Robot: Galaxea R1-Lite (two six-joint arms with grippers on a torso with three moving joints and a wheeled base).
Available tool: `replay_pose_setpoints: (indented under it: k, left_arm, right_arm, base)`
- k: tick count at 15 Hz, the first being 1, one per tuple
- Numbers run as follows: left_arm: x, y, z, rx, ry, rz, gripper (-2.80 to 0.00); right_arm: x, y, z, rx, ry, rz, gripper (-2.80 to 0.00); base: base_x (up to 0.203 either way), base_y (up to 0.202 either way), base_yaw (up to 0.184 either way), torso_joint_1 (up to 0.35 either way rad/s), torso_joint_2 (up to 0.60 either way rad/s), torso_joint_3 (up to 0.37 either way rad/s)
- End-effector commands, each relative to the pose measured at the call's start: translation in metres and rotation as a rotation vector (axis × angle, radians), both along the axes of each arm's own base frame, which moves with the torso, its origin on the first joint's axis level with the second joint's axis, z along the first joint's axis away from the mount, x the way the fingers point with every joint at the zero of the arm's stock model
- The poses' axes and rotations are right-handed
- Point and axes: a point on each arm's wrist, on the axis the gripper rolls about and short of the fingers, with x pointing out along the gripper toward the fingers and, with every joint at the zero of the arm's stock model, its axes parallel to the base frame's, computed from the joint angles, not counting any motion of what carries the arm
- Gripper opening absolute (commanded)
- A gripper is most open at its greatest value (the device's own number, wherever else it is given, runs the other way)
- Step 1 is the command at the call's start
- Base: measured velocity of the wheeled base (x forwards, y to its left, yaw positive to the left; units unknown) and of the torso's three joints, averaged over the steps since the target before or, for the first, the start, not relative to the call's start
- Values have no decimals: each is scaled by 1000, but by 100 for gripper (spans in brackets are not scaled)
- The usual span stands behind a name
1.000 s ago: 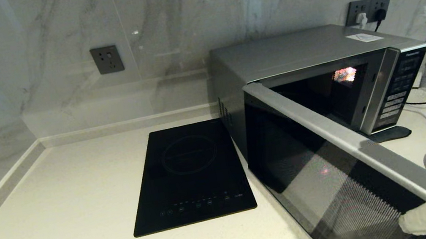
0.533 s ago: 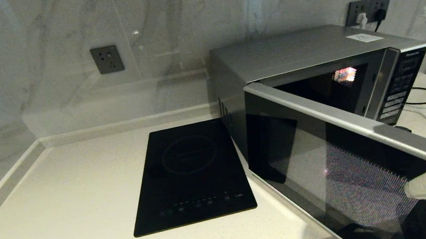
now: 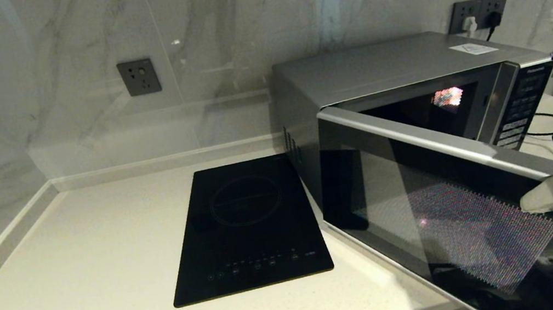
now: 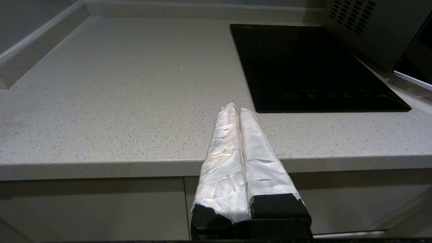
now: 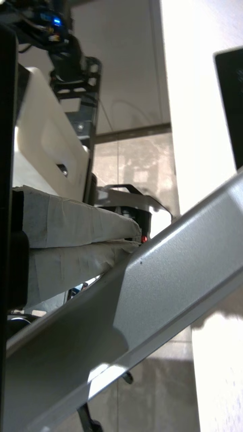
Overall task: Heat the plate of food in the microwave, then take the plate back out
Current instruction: Close the microwave oven
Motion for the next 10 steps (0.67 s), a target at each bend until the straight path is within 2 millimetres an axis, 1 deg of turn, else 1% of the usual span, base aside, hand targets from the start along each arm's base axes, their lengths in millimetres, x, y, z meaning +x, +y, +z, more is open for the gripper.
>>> replay_pose_setpoints:
  k: [1, 7, 10]
  left_arm:
    - [0, 0, 0, -1, 1, 1, -280]
    - [0, 0, 0, -1, 1, 1, -280]
    - [0, 0, 0, -1, 1, 1, -280]
  right_arm:
    - [6, -3, -2, -13, 9, -17, -280]
    - [31, -11, -2, -13, -52, -84, -280]
    - [49, -17, -6, -46, -79, -162, -280]
  base:
    - [0, 0, 0, 0, 0, 0]
    - [0, 0, 0, 0, 0, 0]
    - [0, 0, 0, 0, 0, 0]
